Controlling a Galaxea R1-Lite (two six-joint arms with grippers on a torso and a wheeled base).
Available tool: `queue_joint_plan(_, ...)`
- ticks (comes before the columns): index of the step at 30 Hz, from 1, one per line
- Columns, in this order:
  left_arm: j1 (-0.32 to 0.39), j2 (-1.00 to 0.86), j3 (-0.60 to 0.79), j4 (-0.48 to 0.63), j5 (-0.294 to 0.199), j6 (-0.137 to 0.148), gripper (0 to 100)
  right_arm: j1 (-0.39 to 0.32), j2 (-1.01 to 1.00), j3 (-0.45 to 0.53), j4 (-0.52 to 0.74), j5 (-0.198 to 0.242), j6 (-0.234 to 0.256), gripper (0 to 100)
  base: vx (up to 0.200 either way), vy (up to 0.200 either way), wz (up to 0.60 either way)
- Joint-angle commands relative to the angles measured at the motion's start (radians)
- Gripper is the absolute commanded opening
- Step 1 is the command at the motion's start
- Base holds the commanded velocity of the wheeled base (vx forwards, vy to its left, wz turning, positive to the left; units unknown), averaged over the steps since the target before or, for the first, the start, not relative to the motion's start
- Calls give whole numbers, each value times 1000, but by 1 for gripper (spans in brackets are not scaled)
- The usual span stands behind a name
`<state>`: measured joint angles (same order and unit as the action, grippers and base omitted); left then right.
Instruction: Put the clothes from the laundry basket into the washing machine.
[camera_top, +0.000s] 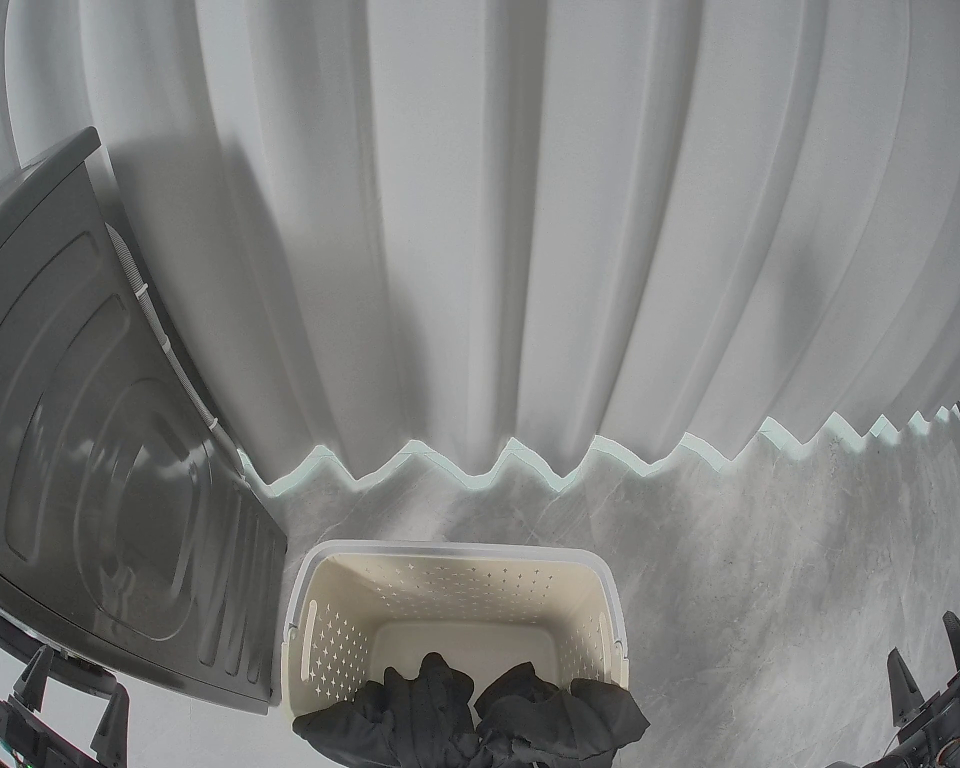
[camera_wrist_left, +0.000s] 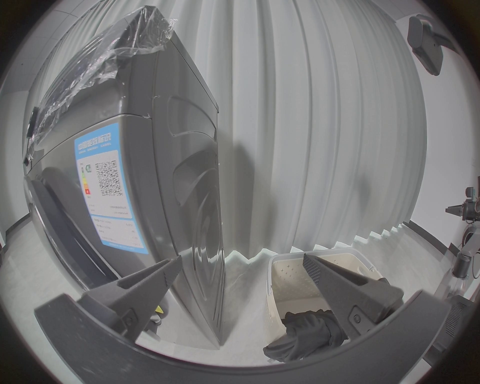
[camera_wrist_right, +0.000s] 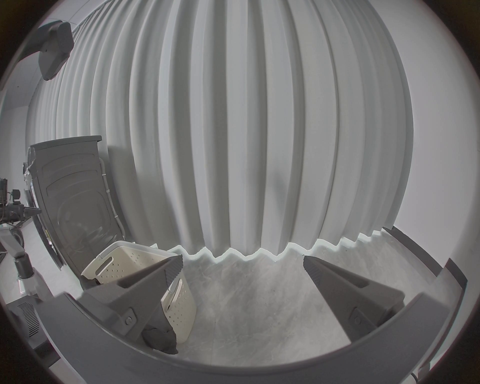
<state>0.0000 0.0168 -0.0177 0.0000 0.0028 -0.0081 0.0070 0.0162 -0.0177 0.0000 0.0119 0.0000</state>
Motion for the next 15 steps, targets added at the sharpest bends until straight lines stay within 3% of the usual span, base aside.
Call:
queue_joint_plan(1, 0, -15, 18, -2, 0, 0, 100, 1, -16, 18, -2, 0, 0, 100, 200, 0, 0)
queue_joint_plan(15, 0, -15, 18, -2, 2, -1, 100, 1, -16, 18, 0, 0, 0, 100, 0, 0, 0)
